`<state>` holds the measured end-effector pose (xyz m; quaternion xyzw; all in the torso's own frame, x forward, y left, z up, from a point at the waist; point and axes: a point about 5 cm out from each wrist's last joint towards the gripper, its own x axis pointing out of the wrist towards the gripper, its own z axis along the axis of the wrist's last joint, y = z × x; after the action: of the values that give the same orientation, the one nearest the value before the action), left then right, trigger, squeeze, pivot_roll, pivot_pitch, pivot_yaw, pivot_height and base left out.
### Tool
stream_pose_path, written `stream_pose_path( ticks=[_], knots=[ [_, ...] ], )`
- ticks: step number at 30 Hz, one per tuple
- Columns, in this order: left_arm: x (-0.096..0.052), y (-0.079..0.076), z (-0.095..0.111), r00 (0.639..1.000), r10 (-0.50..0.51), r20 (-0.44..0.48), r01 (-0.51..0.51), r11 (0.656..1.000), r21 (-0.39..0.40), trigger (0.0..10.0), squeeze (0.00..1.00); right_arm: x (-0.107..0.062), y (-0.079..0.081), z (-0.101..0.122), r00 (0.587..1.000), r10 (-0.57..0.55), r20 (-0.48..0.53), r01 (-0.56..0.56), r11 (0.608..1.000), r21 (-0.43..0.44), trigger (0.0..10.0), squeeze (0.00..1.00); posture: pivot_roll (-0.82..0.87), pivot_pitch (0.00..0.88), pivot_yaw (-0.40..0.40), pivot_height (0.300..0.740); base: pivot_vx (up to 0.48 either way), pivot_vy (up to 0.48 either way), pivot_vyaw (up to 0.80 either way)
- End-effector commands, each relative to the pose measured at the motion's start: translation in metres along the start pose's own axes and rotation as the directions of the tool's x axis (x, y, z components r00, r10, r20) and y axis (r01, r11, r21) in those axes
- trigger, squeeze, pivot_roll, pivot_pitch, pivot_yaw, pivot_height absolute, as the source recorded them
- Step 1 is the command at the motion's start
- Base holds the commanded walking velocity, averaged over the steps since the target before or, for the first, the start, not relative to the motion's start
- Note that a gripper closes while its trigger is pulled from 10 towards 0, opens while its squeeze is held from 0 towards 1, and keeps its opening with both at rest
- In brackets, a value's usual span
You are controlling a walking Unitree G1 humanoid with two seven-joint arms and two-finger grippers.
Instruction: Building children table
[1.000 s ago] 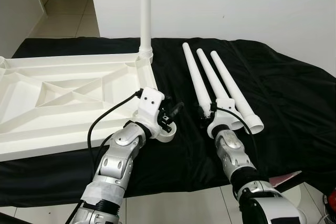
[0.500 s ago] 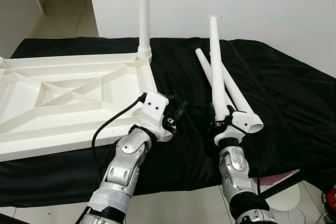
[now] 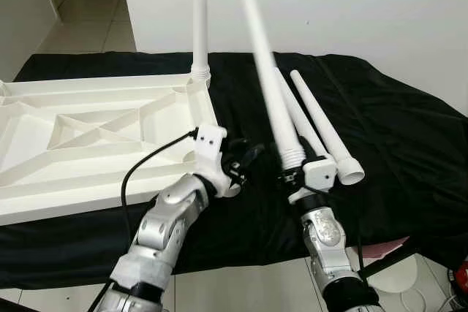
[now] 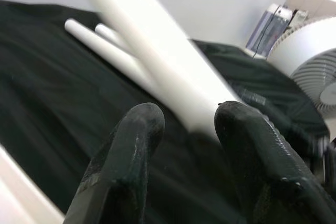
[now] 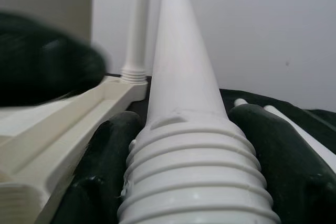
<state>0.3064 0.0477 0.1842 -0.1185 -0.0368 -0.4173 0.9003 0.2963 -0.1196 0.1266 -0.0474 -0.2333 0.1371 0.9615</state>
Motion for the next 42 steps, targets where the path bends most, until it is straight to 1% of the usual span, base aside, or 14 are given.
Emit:
stream_pose_path(
  ticks=[1, 7, 11, 14, 15, 24, 27, 28, 31, 34, 36, 37, 38, 42],
  knots=[
    [-0.002, -0.012, 0.006, 0.949, -0.314, 0.017, 0.314, 0.949, -0.033, 10.0, 0.0, 0.0, 0.002, 0.006, 0.999, 0.018, 0.042, -0.018, 1.0, -0.013, 10.0, 0.0, 0.04, 0.033, -0.04, 0.74, 0.0, 0.0, 0.0],
    [-0.002, 0.001, 0.025, 0.94, -0.34, 0.021, 0.34, 0.94, -0.019, 10.0, 0.0, -0.004, 0.011, 0.009, 0.994, 0.099, 0.053, -0.097, 0.994, -0.045, 10.0, 0.0, 0.03, 0.022, -0.042, 0.74, 0.0, 0.0, 0.0],
    [-0.003, 0.002, 0.022, 0.934, -0.358, -0.016, 0.358, 0.934, -0.006, 10.0, 0.0, -0.007, 0.016, 0.009, 0.99, 0.132, 0.052, -0.129, 0.99, -0.055, 10.0, 0.0, 0.03, 0.021, -0.042, 0.74, 0.0, 0.0, 0.0],
    [-0.002, 0.004, 0.016, 0.94, -0.339, -0.043, 0.336, 0.94, -0.062, 10.0, 0.0, -0.008, 0.019, 0.009, 0.988, 0.143, 0.049, -0.14, 0.988, -0.058, 10.0, 0.0, 0.02, 0.013, -0.035, 0.74, 0.0, 0.0, 0.0],
    [-0.002, 0.005, 0.014, 0.943, -0.33, -0.047, 0.325, 0.942, -0.085, 10.0, 1.0, -0.009, 0.019, 0.009, 0.988, 0.145, 0.047, -0.142, 0.988, -0.059, 10.0, 0.0, 0.02, 0.008, -0.035, 0.74, 0.0, 0.0, 0.0],
    [0.0, 0.007, 0.008, 0.945, -0.312, -0.102, 0.301, 0.947, -0.109, 10.0, 1.0, -0.009, 0.02, 0.009, 0.986, 0.159, 0.042, -0.156, 0.985, -0.071, 10.0, 0.0, 0.02, 0.0, -0.032, 0.74, 0.0, 0.0, 0.0],
    [0.003, 0.011, 0.007, 0.955, -0.264, -0.133, 0.252, 0.962, -0.104, 10.0, 1.0, -0.009, 0.021, 0.008, 0.985, 0.17, 0.039, -0.166, 0.983, -0.078, 10.0, 0.0, 0.02, 0.0, -0.031, 0.74, 0.0, 0.0, 0.0],
    [0.005, 0.013, 0.008, 0.96, -0.246, -0.133, 0.23, 0.965, -0.122, 10.0, 0.0, -0.009, 0.021, 0.008, 0.984, 0.175, 0.038, -0.171, 0.982, -0.081, 10.0, 0.0, 0.02, 0.0, -0.029, 0.74, 0.0, 0.0, 0.0],
    [0.009, 0.015, 0.01, 0.967, -0.22, -0.127, 0.199, 0.967, -0.162, 10.0, 0.0, -0.009, 0.022, 0.007, 0.982, 0.187, 0.036, -0.183, 0.979, -0.091, 10.0, 0.0, 0.02, 0.0, -0.029, 0.74, 0.0, 0.0, 0.0],
    [0.016, 0.02, 0.012, 0.975, -0.176, -0.133, 0.139, 0.958, -0.249, 10.0, 0.0, -0.01, 0.023, 0.007, 0.979, 0.2, 0.033, -0.196, 0.975, -0.101, 10.0, 0.0, 0.02, 0.0, -0.028, 0.74, 0.0, 0.0, 0.0],
    [0.024, 0.029, 0.022, 0.984, -0.133, -0.121, 0.072, 0.907, -0.415, 10.0, 0.0, -0.011, 0.025, 0.005, 0.977, 0.213, 0.026, -0.209, 0.972, -0.111, 10.0, 0.0, 0.02, 0.0, -0.025, 0.74, 0.0, 0.0, 0.0],
    [0.024, 0.029, 0.022, 0.984, -0.133, -0.121, 0.072, 0.907, -0.415, 10.0, 0.0, -0.011, 0.025, 0.005, 0.977, 0.213, 0.026, -0.209, 0.972, -0.111, 10.0, 0.0, 0.02, 0.0, -0.025, 0.74, 0.0, 0.0, 0.0],
    [0.027, 0.033, 0.028, 0.986, -0.12, -0.113, 0.053, 0.879, -0.474, 10.0, 0.0, -0.012, 0.026, 0.005, 0.976, 0.218, 0.024, -0.214, 0.97, -0.114, 10.0, 0.0, 0.02, 0.0, -0.024, 0.74, 0.0, 0.0, 0.0],
    [0.03, 0.043, 0.037, 0.991, -0.083, -0.109, 0.016, 0.862, -0.507, 10.0, 0.0, -0.012, 0.027, 0.005, 0.975, 0.221, 0.023, -0.217, 0.969, -0.119, 10.0, 0.0, 0.02, 0.0, -0.021, 0.74, 0.0, 0.0, 0.0]
  ],
)
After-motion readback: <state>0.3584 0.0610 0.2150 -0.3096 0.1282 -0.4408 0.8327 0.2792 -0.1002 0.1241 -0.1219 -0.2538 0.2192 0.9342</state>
